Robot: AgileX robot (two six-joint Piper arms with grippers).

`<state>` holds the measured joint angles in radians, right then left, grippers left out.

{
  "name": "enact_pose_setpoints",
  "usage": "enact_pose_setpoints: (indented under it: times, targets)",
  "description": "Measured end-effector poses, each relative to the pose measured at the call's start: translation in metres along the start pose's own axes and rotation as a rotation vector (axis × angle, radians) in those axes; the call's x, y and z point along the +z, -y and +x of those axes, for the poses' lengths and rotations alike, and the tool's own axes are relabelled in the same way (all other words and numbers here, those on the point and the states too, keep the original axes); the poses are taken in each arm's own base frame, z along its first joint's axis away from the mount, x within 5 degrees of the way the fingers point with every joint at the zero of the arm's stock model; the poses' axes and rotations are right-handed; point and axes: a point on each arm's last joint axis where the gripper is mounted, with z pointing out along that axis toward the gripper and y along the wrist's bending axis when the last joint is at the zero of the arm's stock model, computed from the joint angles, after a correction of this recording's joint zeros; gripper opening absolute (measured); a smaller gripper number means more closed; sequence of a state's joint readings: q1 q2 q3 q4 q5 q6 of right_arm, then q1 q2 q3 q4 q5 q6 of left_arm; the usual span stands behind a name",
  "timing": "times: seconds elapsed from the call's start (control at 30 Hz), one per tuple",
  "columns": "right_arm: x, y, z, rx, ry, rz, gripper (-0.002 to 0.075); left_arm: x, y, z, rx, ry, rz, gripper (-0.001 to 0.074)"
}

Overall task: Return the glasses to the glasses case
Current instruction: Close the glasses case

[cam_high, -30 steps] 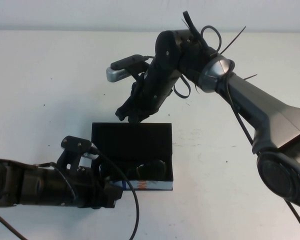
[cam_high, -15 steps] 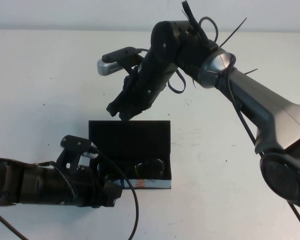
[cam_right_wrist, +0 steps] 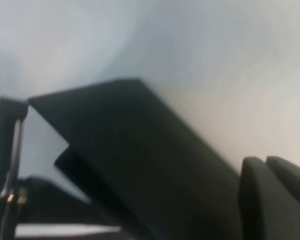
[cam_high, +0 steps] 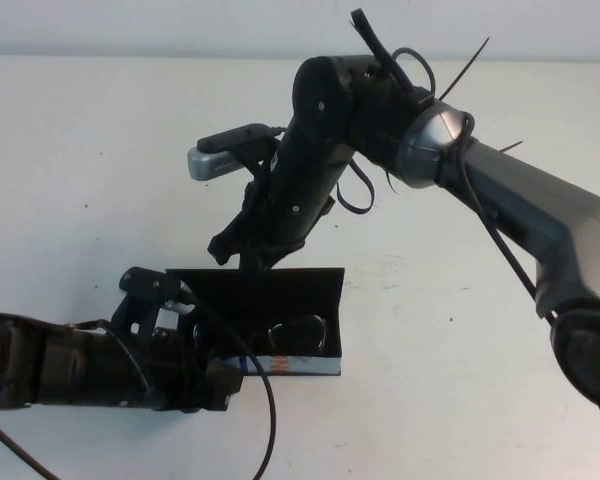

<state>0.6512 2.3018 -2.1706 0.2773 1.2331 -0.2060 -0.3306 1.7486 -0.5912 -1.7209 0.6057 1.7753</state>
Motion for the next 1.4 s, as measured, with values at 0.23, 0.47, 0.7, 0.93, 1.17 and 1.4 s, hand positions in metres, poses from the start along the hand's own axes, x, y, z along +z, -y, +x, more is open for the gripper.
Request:
enact_pose_setpoints:
  times: [0.23, 0.47, 0.7, 0.93, 1.17, 1.4]
  targets:
    - [-0.008, -0.023, 0.016, -0.004, -0.047, -0.014, -0.0013, 0.0, 0.0, 0.0, -0.002, 0.001, -0.001, -0.0001]
    - [-0.01, -0.03, 0.029, 0.032, -0.083, -0.02, -0.0013, 0.0, 0.0, 0.0, -0.002, 0.001, -0.002, -0.0001]
    - [0.004, -0.029, 0.041, 0.085, -0.141, -0.042, -0.0013, -0.002, 0.001, 0.001, -0.016, -0.014, -0.002, -0.0001]
    - [0.011, -0.027, 0.048, 0.095, -0.174, -0.041, -0.0013, -0.006, 0.002, 0.001, -0.004, -0.039, -0.016, -0.0001]
    - [0.012, -0.026, 0.049, 0.081, -0.179, -0.016, -0.0013, -0.008, 0.004, 0.004, -0.018, -0.077, -0.008, -0.0001]
    - [0.018, -0.024, 0.05, 0.088, -0.193, -0.016, -0.0013, -0.008, 0.007, 0.005, -0.026, -0.094, 0.021, -0.0001]
